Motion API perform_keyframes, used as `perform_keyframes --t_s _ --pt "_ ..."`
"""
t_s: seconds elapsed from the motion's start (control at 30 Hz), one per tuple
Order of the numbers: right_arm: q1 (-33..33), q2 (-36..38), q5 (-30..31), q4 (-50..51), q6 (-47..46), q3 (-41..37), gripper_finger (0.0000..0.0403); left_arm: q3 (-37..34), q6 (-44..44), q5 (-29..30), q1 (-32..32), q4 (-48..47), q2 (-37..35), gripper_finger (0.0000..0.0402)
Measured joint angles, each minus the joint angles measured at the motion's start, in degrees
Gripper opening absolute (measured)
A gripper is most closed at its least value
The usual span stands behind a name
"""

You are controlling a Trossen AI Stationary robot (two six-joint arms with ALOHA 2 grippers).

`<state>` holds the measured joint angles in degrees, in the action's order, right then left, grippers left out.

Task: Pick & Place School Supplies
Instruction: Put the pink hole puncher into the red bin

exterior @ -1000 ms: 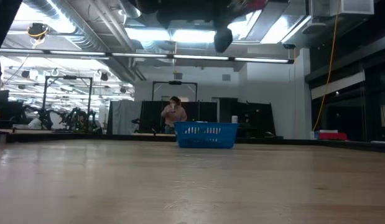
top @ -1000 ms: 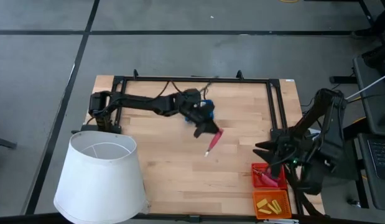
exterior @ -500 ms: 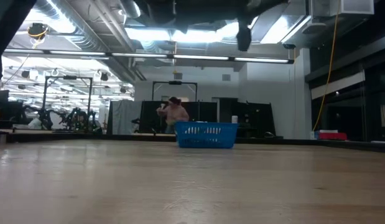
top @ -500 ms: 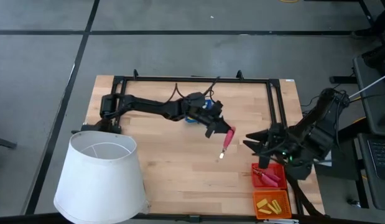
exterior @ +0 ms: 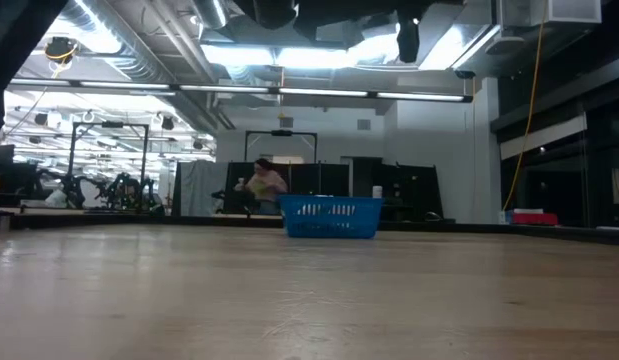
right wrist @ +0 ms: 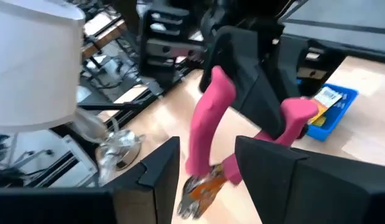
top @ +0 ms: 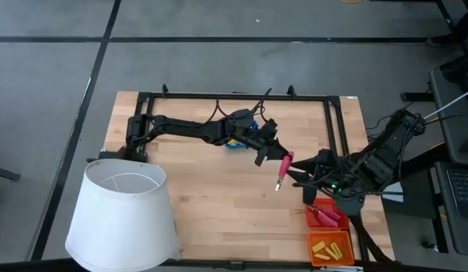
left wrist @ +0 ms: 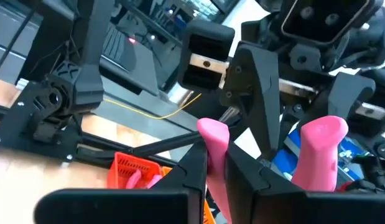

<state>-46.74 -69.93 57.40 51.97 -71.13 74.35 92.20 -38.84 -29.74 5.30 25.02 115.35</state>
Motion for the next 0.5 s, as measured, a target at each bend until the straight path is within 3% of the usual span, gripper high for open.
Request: perform_keyframes --t_s 0.37,0.5 --pt "5.32 -1.21 -4.04 -6.26 8.28 -0.02 0.0158 0.00 0.19 0.66 -0.39 -0.12 0.02 0.0027" --pt "6.79 -2.15 -5.57 -6.58 9.31 -0.04 0.0130 0.00 0.38 0.26 -0.39 -0.16 0.02 0.0027"
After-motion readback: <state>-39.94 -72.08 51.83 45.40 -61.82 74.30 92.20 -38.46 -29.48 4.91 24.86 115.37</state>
